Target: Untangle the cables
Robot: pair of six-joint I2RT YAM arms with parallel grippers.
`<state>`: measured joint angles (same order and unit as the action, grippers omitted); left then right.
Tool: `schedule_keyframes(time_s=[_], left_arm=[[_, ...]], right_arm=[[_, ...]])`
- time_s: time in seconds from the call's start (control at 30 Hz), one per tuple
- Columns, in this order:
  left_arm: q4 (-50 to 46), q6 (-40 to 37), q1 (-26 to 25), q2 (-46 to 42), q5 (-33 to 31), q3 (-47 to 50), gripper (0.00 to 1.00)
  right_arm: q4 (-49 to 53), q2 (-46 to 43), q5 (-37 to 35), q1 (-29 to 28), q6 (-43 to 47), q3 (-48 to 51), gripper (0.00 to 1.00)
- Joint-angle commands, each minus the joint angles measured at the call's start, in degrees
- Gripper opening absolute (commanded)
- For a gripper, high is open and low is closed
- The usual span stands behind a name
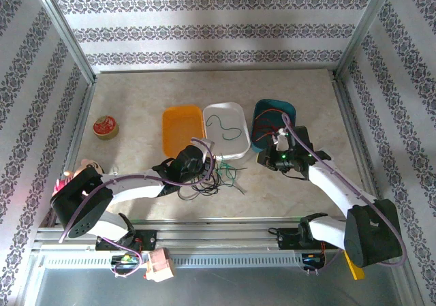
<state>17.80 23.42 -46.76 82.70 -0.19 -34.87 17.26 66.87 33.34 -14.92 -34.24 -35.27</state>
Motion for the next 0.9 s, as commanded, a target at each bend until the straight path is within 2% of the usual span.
schedule_keyframes(time_s=[0.0,0.03,0.1,0.23,0.53,0.87], left_arm=[[1.42,0.97,0.01,-1.15,3.05,0.59,0.0],[2.06,1.17,0.01,-1.2,2.95,0.6,0.0],[3.35,2.01,0.02,-1.43,2.57,0.6,0.0],[5.38,2.77,0.09,-2.05,4.24,-0.08,0.0],[3.99,3.37,0.09,-3.92,8.42,-2.83,0.0],[4.25,3.9,0.09,-2.98,10.42,-3.49,0.0]], right_arm=[[0.69,0.1,-0.63,-6.7,4.12,-2.79,0.25],[1.07,0.92,-0.73,-8.99,5.36,-3.58,0.31],[1.52,2.63,-0.38,-12.37,6.66,-4.9,0.36],[2.23,4.84,0.97,-16.28,8.79,-7.15,0.41],[1.03,2.75,2.11,-17.26,9.35,-8.05,0.47],[1.01,4.68,0.63,-17.25,10.53,-10.1,0.47]])
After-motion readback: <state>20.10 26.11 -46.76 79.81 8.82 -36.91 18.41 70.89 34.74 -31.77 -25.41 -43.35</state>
